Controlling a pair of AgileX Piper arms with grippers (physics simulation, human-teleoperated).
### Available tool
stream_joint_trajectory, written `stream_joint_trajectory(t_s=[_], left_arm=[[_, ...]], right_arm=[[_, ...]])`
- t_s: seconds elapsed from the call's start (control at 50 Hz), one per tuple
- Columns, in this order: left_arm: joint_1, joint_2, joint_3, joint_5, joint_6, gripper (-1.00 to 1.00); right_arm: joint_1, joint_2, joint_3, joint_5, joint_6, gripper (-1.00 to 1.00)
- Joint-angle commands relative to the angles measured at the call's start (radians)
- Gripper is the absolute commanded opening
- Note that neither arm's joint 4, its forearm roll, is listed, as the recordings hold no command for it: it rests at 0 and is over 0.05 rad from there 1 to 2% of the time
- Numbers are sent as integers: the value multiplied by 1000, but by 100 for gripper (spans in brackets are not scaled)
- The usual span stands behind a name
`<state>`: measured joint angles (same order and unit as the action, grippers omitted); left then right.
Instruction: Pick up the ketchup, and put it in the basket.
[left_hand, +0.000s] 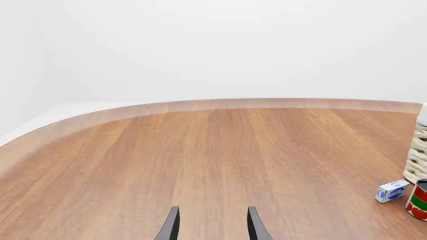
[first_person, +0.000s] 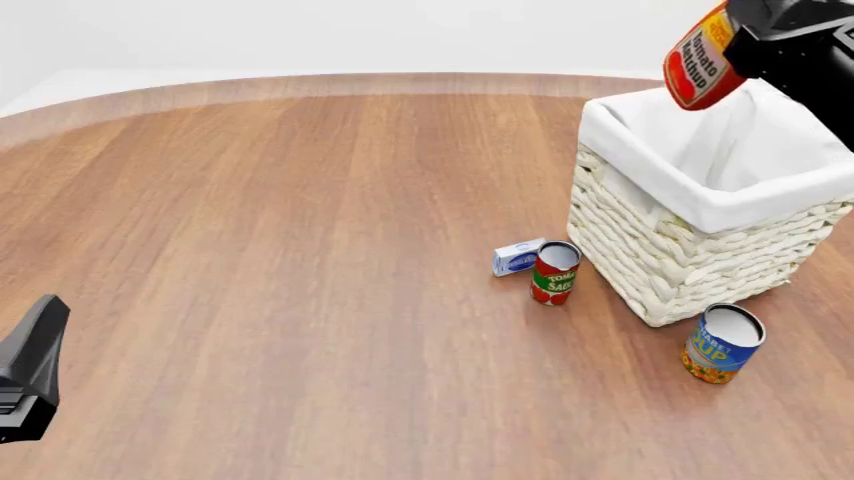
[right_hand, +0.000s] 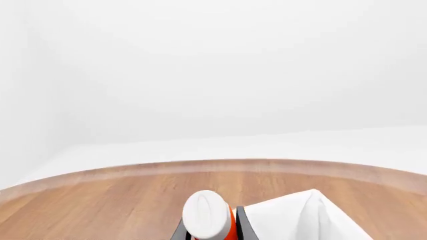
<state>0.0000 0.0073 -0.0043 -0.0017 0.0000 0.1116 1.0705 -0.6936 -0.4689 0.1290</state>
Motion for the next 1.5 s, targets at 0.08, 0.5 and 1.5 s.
stream_joint_trajectory(t_s=[0.08,0.5,1.5], left_arm=[[0,0,0,0,0,100],[0,0,0,0,0,100],[0,0,0,0,0,100]], right_arm=[[-63,-17,-6,50,-32,-100],[-117,22,-39,142,-51,-100],[-116,156,-50,135,-155,-100]])
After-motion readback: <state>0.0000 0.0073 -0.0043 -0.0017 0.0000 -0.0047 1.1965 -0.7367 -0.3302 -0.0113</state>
